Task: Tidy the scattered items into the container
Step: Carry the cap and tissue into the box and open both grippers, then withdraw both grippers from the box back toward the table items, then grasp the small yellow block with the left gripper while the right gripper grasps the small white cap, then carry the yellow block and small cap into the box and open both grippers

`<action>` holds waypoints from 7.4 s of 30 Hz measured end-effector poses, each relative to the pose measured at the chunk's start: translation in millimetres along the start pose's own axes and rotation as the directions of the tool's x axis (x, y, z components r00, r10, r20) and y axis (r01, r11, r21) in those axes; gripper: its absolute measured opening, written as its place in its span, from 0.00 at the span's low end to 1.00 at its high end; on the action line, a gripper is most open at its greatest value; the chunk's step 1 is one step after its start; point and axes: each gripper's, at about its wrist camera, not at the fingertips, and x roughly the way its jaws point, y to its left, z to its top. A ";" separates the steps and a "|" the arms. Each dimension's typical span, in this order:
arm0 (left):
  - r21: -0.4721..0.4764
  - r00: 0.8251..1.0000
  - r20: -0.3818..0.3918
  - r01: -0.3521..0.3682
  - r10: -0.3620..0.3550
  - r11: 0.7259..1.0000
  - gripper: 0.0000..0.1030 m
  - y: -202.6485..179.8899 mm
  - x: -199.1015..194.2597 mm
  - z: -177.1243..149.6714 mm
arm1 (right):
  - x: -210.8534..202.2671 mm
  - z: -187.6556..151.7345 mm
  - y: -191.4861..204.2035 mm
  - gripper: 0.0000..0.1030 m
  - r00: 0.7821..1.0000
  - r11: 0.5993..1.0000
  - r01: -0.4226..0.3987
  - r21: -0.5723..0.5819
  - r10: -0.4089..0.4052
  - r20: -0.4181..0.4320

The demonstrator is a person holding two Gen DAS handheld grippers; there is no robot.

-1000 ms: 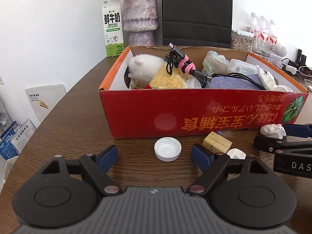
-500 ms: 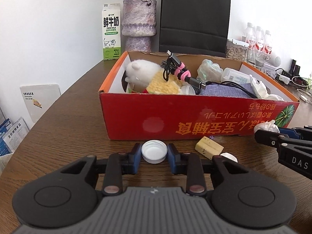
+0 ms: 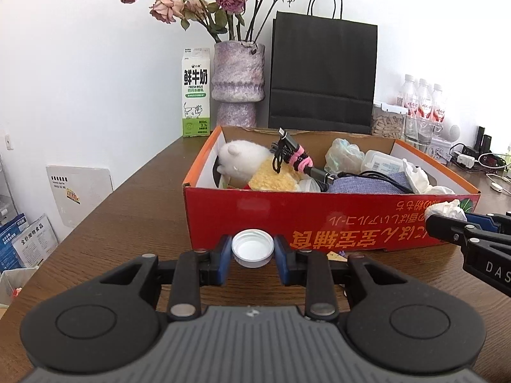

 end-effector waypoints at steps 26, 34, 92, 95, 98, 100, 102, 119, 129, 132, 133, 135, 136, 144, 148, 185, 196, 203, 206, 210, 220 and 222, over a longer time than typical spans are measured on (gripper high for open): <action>-0.044 0.973 0.214 0.093 -0.081 0.995 0.29 -41.4 11.3 77.7 | 25.7 66.0 -13.3 0.20 0.983 0.998 -0.025 0.064 0.013 0.181; -0.079 0.986 0.164 0.019 -0.006 0.997 0.29 -45.4 74.6 87.8 | 78.8 69.6 -37.9 0.20 0.990 0.993 0.018 0.114 -0.034 0.136; -0.050 0.954 0.290 -0.067 0.079 0.996 1.00 -22.3 40.0 53.9 | 56.2 54.2 -37.9 1.00 0.991 0.993 0.073 0.090 -0.083 0.105; -0.052 0.957 0.280 -0.068 0.080 0.996 1.00 -17.0 33.6 50.0 | 51.1 52.4 -34.2 1.00 0.992 0.995 0.064 0.074 -0.071 0.101; -0.054 0.960 0.271 -0.065 0.077 0.996 1.00 -12.2 28.9 46.2 | 44.8 49.1 -29.3 1.00 0.994 0.997 0.053 0.055 -0.058 0.095; -0.057 0.960 0.271 -0.054 0.067 0.997 1.00 -9.1 24.7 43.8 | 41.7 46.6 -26.4 1.00 0.995 0.998 0.047 0.043 -0.051 0.087; -0.054 0.960 0.273 -0.051 0.064 0.997 1.00 -6.9 20.2 41.2 | 38.4 44.0 -24.0 1.00 0.996 0.999 0.039 0.031 -0.041 0.080; -0.002 0.979 0.200 -0.029 0.029 1.000 1.00 7.6 -6.2 14.5 | 15.4 19.8 -12.2 1.00 0.999 0.998 -0.047 -0.043 0.047 0.000; 0.025 0.988 0.145 -0.052 0.048 0.998 1.00 9.2 -7.7 5.8 | 12.9 9.4 -7.0 1.00 0.994 0.994 -0.092 -0.064 0.089 -0.057; 0.036 0.992 0.115 -0.064 0.060 0.997 1.00 8.4 -5.0 5.1 | 18.0 6.4 -3.8 1.00 0.991 0.992 -0.102 -0.078 0.095 -0.094; 0.035 0.993 0.106 -0.063 0.059 0.997 1.00 8.7 -4.0 5.2 | 20.4 5.1 -2.2 1.00 0.989 0.991 -0.105 -0.086 0.096 -0.110; 0.032 0.995 0.085 -0.060 0.058 0.998 1.00 9.8 -1.9 5.0 | 24.1 4.2 1.4 1.00 0.985 0.988 -0.116 -0.100 0.102 -0.139; 0.031 0.995 0.075 -0.063 0.060 0.998 1.00 10.3 -0.8 4.8 | 24.8 3.7 2.7 1.00 0.983 0.987 -0.126 -0.098 0.111 -0.147; 0.016 0.996 0.037 -0.086 0.085 0.996 1.00 15.5 1.5 5.9 | 35.7 1.4 30.5 0.80 0.957 0.974 -0.198 -0.113 0.168 -0.235; 0.028 0.996 0.027 -0.080 0.080 0.996 1.00 13.9 1.4 5.5 | 42.2 0.7 36.5 0.56 0.940 0.967 -0.233 -0.101 0.198 -0.277; 0.114 0.992 -0.125 0.018 -0.004 0.993 0.95 -45.1 25.7 -1.7 | 30.5 -0.8 -41.8 0.23 0.974 0.996 -0.073 0.051 0.083 -0.212; 0.082 0.980 -0.193 0.059 -0.042 0.995 0.63 -57.4 43.4 -0.7 | 26.2 -1.9 -38.0 0.23 0.975 0.996 -0.078 0.034 0.083 -0.204; 0.080 0.979 -0.182 0.102 -0.086 0.992 0.35 -61.1 42.0 -1.5 | 25.7 -2.0 -35.5 0.23 0.975 0.996 -0.083 0.026 0.086 -0.205; 0.067 0.979 -0.180 0.108 -0.095 0.992 0.35 -59.6 41.0 -1.8 | 25.5 -2.1 -35.0 0.23 0.975 0.996 -0.082 0.026 0.086 -0.204; 0.058 0.981 -0.167 0.109 -0.098 0.992 0.35 -57.7 37.9 -2.0 | 25.0 -2.0 -34.5 0.23 0.976 0.996 -0.082 0.020 0.084 -0.199; 0.048 0.992 0.014 0.124 -0.125 0.991 0.35 -50.1 -4.3 3.6 | -3.0 8.7 -24.9 0.23 0.996 0.996 -0.087 -0.009 0.086 -0.033; 0.043 0.990 0.043 0.130 -0.132 0.991 0.35 -49.9 -9.1 11.9 | -12.8 17.0 -22.8 0.23 0.997 0.997 -0.075 -0.005 0.075 0.036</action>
